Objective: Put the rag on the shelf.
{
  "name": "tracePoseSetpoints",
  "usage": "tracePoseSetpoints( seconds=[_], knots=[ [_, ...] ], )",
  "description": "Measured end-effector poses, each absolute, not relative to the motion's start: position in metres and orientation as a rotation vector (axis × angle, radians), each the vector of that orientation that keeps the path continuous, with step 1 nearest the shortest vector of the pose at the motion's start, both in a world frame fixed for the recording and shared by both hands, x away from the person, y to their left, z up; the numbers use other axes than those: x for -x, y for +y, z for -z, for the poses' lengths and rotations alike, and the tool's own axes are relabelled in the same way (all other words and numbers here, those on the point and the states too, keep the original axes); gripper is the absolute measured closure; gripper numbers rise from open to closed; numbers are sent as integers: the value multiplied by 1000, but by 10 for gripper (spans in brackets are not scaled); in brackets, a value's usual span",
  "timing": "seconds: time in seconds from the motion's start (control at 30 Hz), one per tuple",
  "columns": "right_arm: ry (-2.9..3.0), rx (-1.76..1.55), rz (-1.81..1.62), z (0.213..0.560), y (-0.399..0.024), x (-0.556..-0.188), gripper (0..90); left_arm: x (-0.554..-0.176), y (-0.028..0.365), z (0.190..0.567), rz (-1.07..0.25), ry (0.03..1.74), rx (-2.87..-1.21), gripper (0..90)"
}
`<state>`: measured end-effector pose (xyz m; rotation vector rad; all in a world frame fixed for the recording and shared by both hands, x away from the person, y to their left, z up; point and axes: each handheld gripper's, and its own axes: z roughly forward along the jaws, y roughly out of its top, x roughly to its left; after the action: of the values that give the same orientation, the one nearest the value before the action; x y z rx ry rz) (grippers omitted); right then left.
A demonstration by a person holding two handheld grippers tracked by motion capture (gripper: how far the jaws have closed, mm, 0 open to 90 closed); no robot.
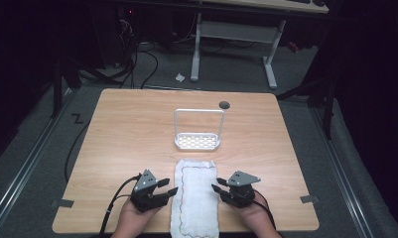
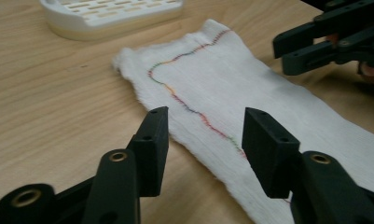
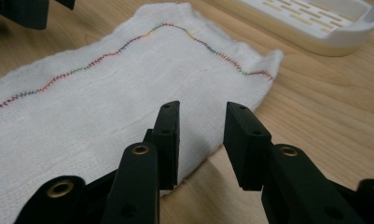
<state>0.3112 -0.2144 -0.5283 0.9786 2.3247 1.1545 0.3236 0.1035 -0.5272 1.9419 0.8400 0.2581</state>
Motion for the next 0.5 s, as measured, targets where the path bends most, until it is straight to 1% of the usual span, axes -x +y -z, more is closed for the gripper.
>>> tracePoseSetpoints(
  seconds=[0.03,0.07,0.1,0.2,0.23,0.27,0.3,0.33,0.4,0.47,0.5],
  knots=[
    [2318,-977,-1155,528,-216,-312,654,-327,104,527,-281,850,-1952,474],
    [2306,-986,-1164,527,-218,-312,618,-333,104,525,-316,872,-1954,443],
    [2306,-986,-1164,527,-218,-312,618,-333,104,525,-316,872,-1954,432],
    [2287,-986,-1196,525,-221,-313,550,-349,104,520,-346,932,-1928,410],
    [2284,-991,-1220,525,-224,-314,517,-357,102,519,-373,943,-1945,405],
    [2283,-991,-1226,525,-225,-315,504,-362,100,519,-381,955,-1955,405],
    [2278,-999,-1228,526,-226,-315,486,-367,99,519,-382,965,-1968,408],
    [2278,-999,-1228,526,-226,-315,486,-367,99,519,-382,965,-1968,408],
    [2255,-1023,-1231,527,-229,-317,460,-381,92,524,-383,1001,-2010,415],
    [2251,-1040,-1227,527,-232,-318,456,-388,90,527,-356,1023,-2015,422],
    [2249,-1036,-1229,527,-232,-318,454,-391,88,530,-323,1025,-2000,422]
  ],
)
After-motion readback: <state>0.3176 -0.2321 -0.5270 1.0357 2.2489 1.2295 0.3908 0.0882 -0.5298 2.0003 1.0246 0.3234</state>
